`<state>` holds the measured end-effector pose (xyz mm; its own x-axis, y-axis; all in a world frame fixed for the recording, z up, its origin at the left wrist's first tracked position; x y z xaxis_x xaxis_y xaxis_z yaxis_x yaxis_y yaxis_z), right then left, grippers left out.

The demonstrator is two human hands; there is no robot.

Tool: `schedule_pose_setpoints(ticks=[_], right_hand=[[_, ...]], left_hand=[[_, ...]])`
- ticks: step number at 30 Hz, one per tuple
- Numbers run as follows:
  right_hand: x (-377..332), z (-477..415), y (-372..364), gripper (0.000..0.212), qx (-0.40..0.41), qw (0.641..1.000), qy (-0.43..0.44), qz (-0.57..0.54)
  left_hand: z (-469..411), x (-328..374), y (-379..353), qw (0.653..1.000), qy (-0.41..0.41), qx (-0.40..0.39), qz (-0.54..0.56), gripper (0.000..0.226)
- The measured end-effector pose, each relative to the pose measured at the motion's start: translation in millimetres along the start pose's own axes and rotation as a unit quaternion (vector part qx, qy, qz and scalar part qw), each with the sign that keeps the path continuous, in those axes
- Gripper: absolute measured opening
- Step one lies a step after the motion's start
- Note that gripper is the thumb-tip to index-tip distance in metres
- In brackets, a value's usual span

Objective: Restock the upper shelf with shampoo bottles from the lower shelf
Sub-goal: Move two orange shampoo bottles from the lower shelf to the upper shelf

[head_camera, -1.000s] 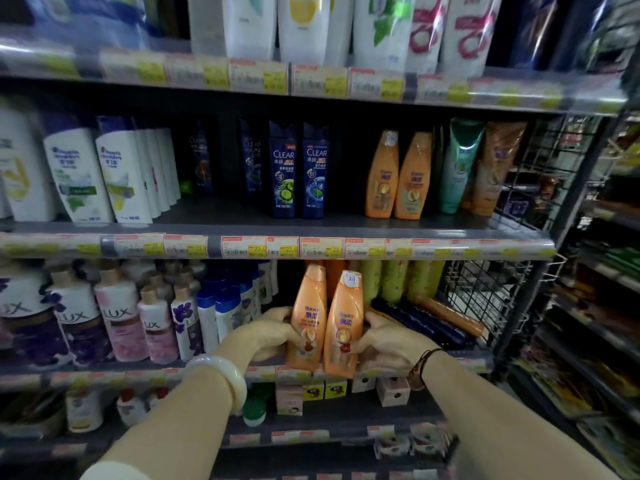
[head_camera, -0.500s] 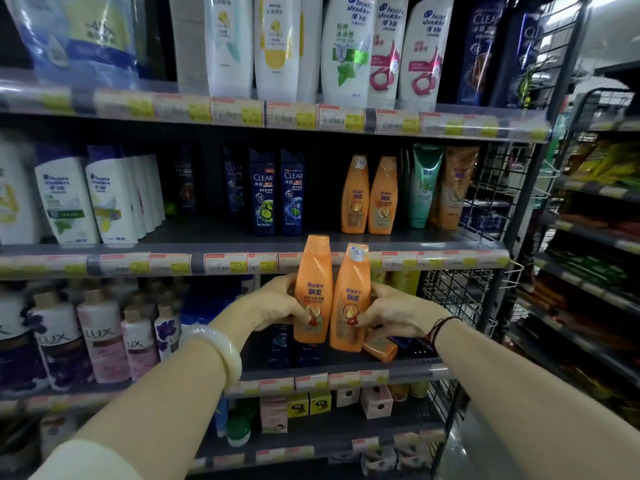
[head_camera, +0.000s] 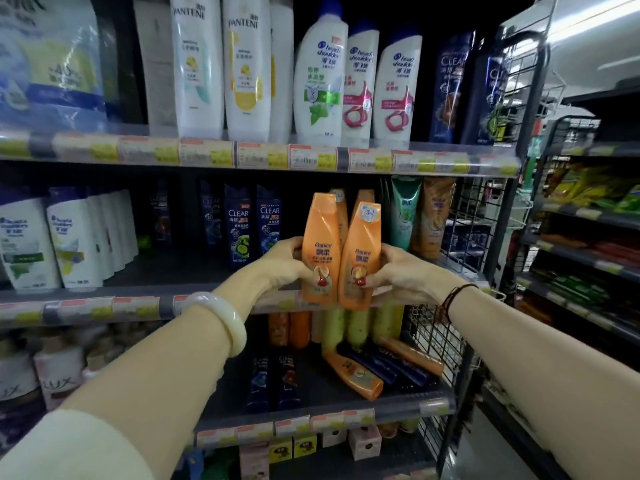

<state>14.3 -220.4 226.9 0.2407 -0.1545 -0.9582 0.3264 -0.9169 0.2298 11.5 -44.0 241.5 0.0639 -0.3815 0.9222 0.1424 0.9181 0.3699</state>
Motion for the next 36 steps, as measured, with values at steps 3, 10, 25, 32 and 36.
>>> schedule_pose_setpoints(ticks=[3,10,25,32,36], right_hand=[[-12.9,-14.0,20.2,0.057,0.032,0.999,0.027,0.025],[-17.1,-33.9,46.7,0.06,0.045,0.997,0.053,0.042],[22.7,-64.7,70.9,0.04,0.097,0.992,0.076,0.038],[27.3,-74.8,74.8,0.035,0.127,0.98,0.106,0.112],[32.7,-78.5,76.5,0.034,0.144,0.977,0.11,0.117]], left_hand=[[-13.9,15.9,1.5,0.999,-0.013,0.024,0.031,0.066],[-46.0,28.1,-7.3,0.995,-0.026,0.089,0.035,0.069],[-82.0,12.7,-21.6,0.99,-0.025,0.136,-0.026,0.061],[-89.3,8.9,-18.3,0.983,-0.042,0.167,-0.056,0.056],[-94.1,5.6,-18.8,0.983,-0.024,0.173,-0.06,0.057]])
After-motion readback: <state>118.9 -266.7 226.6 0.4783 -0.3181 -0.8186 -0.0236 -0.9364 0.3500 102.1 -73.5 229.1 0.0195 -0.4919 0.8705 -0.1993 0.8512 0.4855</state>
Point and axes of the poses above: each hand's wrist, its own z-axis away from the middle knuckle, its own y-axis out of the back of the hand, x = y × z, the point moved 8 cm from there along -z, towards the middle knuckle, and after that the axes turned 14 degrees about y, right-handed, at the moved point
